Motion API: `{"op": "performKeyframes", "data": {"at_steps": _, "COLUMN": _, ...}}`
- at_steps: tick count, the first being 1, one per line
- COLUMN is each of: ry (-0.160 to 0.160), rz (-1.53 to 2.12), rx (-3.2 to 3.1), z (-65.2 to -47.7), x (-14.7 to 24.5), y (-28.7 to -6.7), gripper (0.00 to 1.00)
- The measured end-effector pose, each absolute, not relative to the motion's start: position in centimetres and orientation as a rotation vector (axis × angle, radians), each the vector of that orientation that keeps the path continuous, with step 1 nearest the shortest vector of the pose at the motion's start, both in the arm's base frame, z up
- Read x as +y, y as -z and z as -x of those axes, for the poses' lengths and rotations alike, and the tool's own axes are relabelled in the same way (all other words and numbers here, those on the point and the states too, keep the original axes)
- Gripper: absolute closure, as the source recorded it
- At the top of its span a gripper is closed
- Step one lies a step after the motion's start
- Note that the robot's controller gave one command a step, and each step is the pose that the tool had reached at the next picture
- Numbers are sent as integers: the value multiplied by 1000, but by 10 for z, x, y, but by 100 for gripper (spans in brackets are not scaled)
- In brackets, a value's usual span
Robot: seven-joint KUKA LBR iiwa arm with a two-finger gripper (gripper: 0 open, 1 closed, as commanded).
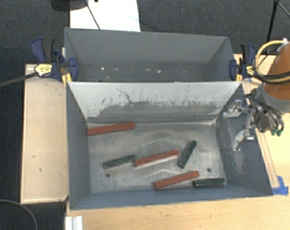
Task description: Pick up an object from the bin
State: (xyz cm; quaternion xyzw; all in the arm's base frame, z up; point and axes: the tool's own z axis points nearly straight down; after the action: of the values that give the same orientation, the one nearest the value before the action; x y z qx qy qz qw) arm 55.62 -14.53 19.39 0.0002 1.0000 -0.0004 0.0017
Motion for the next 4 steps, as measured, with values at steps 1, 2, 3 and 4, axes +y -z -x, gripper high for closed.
{"op": "performKeyframes", "data": {"at_steps": 1, "ry": 4, "rz": 49, "rx": 3135, "z": -550, "x": -99, "y": -161, "gripper": 0}}
{"op": "performKeyframes", "data": {"at_steps": 2, "ry": 0, "rz": 288, "rx": 3121, "z": -531, "x": -73, "y": -97, "gripper": 0}}
{"op": "performKeyframes", "data": {"at_steps": 3, "ry": 0, "rz": 320, "rx": 3123, "z": -579, "x": -43, "y": -84, "gripper": 100}}
{"op": "performKeyframes", "data": {"at_steps": 4, "ry": 0, "rz": 324, "rx": 3123, "z": -579, "x": -43, "y": -84, "gripper": 0}}
